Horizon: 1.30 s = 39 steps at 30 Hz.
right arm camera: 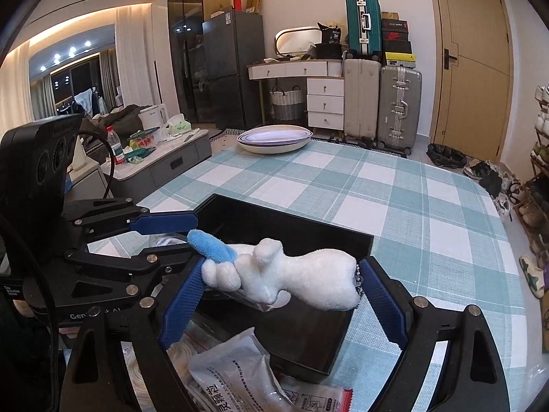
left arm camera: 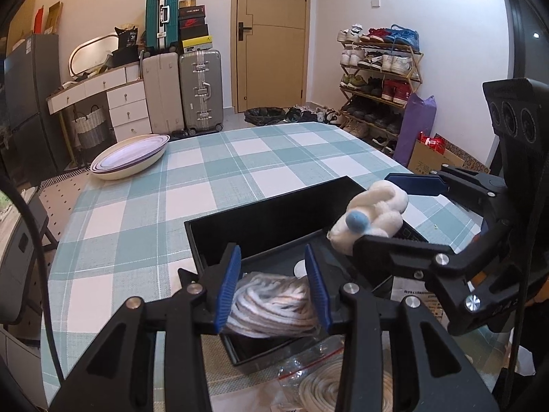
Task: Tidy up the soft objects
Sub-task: 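Open the right gripper to drop the plush into the box while the left releases the rope bag, then move the left gripper to the bag of coiled white cord on the table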
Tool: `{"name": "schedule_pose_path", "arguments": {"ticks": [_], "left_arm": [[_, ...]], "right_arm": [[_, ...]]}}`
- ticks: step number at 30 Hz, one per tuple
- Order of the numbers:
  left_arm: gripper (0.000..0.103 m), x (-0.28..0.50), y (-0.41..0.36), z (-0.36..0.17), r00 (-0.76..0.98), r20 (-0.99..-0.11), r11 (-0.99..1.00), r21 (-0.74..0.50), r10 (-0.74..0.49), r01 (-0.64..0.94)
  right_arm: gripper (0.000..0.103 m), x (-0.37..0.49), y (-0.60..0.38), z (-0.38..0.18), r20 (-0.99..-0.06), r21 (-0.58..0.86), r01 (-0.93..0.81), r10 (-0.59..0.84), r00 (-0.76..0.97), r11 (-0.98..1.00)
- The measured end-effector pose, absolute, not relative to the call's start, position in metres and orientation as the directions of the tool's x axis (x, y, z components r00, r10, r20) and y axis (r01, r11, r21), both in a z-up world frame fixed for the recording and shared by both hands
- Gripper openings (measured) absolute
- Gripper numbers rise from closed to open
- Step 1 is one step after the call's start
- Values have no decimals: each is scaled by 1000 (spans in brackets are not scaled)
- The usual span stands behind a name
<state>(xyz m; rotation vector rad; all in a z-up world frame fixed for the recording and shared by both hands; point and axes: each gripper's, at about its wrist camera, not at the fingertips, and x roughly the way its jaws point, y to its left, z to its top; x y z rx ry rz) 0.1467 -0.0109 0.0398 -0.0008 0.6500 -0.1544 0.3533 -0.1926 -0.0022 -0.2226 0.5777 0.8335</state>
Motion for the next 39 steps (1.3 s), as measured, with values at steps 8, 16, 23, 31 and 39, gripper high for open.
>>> {"name": "schedule_pose_path", "arguments": {"ticks": [8, 16, 23, 31, 39], "left_arm": [[85, 131, 0, 46, 793, -596, 992, -71, -128, 106], [103, 109, 12, 54, 816, -566, 992, -110, -120, 70], [103, 92, 17, 48, 818, -571, 996, -88, -71, 25], [103, 77, 13, 40, 810, -582, 996, -81, -67, 24], [103, 63, 3, 36, 798, -597, 997, -58, -76, 51]], "right_arm": [[100, 343, -207, 9, -528, 42, -722, 629, 571, 691], [102, 326, -232, 14, -528, 77, -691, 617, 583, 718], [102, 301, -251, 13, -518, 98, -667, 610, 599, 739], [102, 283, -269, 7, -532, 111, -637, 587, 610, 763], [102, 269, -278, 1, -550, 97, -643, 579, 601, 760]]}}
